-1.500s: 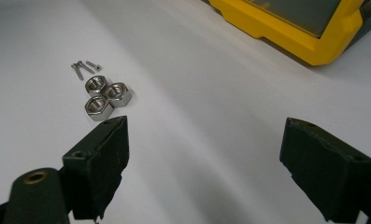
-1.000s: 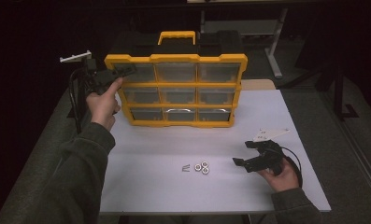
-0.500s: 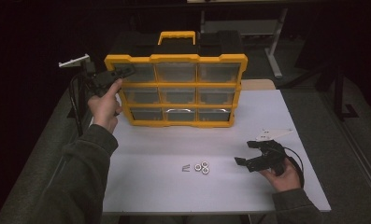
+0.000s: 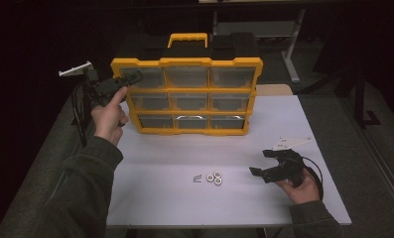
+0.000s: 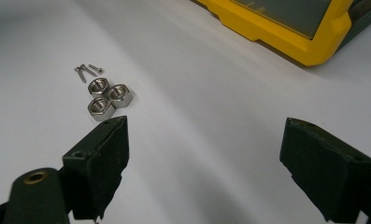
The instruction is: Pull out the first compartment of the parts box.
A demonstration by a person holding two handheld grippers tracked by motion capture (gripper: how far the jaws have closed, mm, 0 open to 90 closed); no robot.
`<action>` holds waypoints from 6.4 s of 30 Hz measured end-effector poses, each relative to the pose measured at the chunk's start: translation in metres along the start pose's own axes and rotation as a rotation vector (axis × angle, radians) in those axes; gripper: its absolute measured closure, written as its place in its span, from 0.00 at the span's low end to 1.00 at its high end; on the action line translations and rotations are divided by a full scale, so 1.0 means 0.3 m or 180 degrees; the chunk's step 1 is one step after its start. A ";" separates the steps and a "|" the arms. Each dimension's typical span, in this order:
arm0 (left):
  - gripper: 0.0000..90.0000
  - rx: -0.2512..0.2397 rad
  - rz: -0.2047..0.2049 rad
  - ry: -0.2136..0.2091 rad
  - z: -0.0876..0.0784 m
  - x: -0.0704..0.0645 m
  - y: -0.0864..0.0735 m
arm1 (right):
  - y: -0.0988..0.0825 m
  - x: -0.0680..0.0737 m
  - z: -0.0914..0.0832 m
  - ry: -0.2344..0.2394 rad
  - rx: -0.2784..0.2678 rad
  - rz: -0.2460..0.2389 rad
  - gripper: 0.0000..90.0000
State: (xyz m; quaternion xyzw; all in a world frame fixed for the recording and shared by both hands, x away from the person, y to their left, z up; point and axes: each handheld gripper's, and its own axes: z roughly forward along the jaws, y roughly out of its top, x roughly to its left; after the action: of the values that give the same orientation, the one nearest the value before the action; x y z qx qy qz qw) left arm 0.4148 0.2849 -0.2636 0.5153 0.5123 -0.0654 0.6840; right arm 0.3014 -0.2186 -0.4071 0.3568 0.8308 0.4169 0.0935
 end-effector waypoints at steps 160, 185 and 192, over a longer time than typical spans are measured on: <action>0.54 0.2008 0.3098 -0.0409 -0.138 -0.262 0.177 | -0.002 0.007 0.014 0.0085 0.0106 -0.0099 0.16; 0.43 0.1863 0.3065 -0.0270 -0.258 -0.261 -0.018 | 0.000 -0.011 -0.005 0.0026 0.0040 -0.0076 0.16; 0.40 0.1831 0.3045 -0.0165 -0.274 -0.229 -0.064 | 0.000 -0.017 0.001 0.0020 0.0080 -0.0056 0.16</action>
State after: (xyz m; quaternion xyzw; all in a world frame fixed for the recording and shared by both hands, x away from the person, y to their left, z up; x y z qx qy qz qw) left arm 0.3189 0.3095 -0.2184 0.8544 0.1659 0.1025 0.4816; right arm 0.3054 -0.2219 -0.4079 0.3492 0.8394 0.4067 0.0901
